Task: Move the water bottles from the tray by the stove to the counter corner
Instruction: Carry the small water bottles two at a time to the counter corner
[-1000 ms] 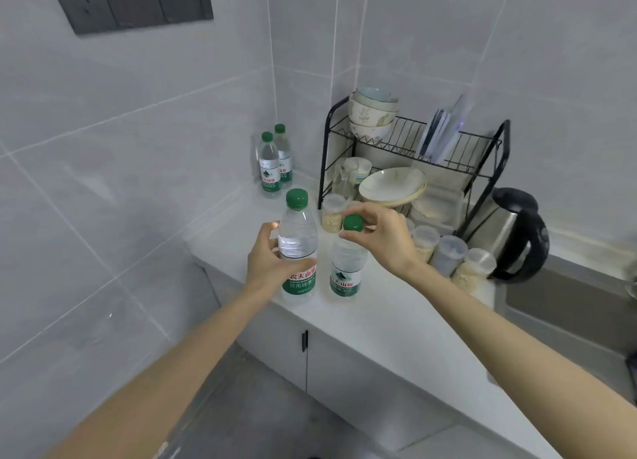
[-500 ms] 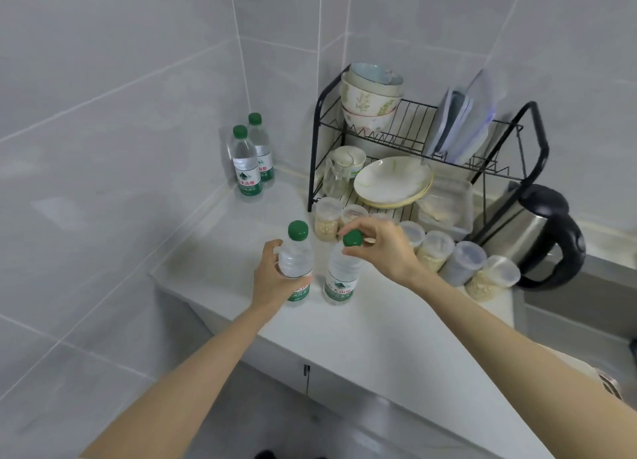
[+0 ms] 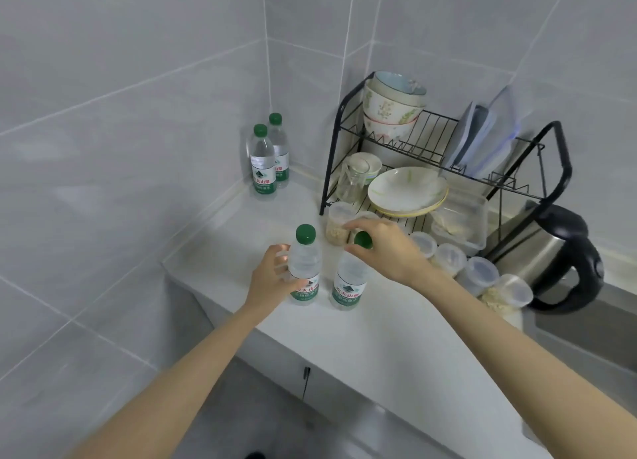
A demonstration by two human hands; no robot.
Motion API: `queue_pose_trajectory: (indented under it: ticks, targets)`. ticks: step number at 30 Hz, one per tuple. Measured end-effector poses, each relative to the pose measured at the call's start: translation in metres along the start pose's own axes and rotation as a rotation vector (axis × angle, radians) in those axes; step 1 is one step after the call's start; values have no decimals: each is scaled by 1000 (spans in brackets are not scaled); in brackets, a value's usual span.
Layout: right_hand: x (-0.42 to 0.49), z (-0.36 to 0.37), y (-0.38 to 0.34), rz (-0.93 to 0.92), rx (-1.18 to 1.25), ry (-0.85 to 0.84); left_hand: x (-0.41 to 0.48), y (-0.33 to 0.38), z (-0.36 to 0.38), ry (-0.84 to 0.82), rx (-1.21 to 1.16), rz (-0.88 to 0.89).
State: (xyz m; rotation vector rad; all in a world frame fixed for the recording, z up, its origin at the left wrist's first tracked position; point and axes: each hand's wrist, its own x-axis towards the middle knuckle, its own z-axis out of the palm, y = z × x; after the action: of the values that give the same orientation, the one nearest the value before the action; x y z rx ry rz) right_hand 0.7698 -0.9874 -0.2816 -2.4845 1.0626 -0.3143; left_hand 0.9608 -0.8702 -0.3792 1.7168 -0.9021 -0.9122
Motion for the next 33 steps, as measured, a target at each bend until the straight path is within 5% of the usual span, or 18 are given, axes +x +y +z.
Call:
queue_pose_trajectory:
  ticks: [6, 10, 18, 25, 33]
  targets:
    - [27, 5, -47, -269, 31, -58, -16, 26, -44, 160, 65, 111]
    - [47, 14, -60, -276, -149, -222, -26, 38, -71, 223, 126, 134]
    - [73, 20, -63, -265, -158, -243, -24, 54, -102, 257, 256, 116]
    - [114, 14, -69, -209, -88, -128, 42, 50, -120, 202, 383, 125]
    - [206, 12, -75, -54, -115, -18, 141, 18, -125, -59, 588, -34]
